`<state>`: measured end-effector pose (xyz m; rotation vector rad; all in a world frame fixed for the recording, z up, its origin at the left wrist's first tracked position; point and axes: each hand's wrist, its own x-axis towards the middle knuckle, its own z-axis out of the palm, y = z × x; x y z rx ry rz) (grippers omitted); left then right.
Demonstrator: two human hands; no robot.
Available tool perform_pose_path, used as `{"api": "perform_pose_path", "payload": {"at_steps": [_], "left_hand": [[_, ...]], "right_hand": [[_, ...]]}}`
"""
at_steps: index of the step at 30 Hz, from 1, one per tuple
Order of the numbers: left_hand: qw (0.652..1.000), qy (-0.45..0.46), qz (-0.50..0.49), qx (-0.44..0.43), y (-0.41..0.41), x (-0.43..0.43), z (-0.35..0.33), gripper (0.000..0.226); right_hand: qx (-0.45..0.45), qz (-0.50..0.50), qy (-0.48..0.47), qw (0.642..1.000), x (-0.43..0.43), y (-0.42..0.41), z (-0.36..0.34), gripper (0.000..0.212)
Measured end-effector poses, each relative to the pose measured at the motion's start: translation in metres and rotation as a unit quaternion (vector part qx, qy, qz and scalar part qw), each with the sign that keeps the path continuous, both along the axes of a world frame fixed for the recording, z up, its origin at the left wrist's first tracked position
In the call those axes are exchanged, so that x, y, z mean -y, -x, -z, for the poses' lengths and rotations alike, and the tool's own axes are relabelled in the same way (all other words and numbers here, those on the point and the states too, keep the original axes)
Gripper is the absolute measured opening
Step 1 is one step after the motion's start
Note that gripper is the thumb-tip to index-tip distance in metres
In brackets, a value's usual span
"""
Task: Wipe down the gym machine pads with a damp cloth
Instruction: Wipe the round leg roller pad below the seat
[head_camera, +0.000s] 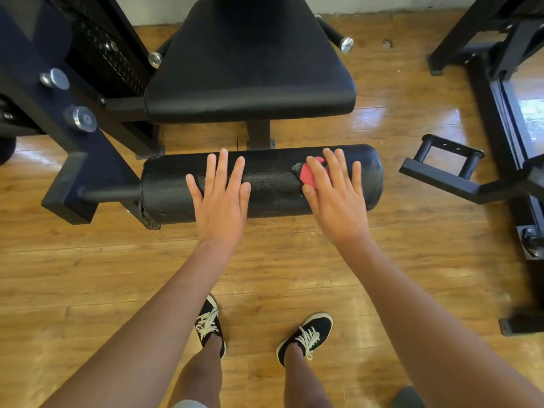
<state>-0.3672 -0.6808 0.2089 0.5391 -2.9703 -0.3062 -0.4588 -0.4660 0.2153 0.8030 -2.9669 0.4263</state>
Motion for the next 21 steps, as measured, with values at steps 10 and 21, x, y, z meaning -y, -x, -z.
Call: {"api": "perform_pose_path", "payload": {"at_steps": [10, 21], "left_hand": [[1.0, 0.004, 0.012, -0.008, 0.0, 0.004, 0.0, 0.051], [1.0, -0.001, 0.002, -0.018, 0.0, 0.001, 0.003, 0.049]], "right_hand": [[-0.012, 0.106, 0.025, 0.994, -0.041, 0.01, 0.009, 0.05], [0.005, 0.124, 0.086, 0.989, -0.011, -0.012, 0.015, 0.05]]}}
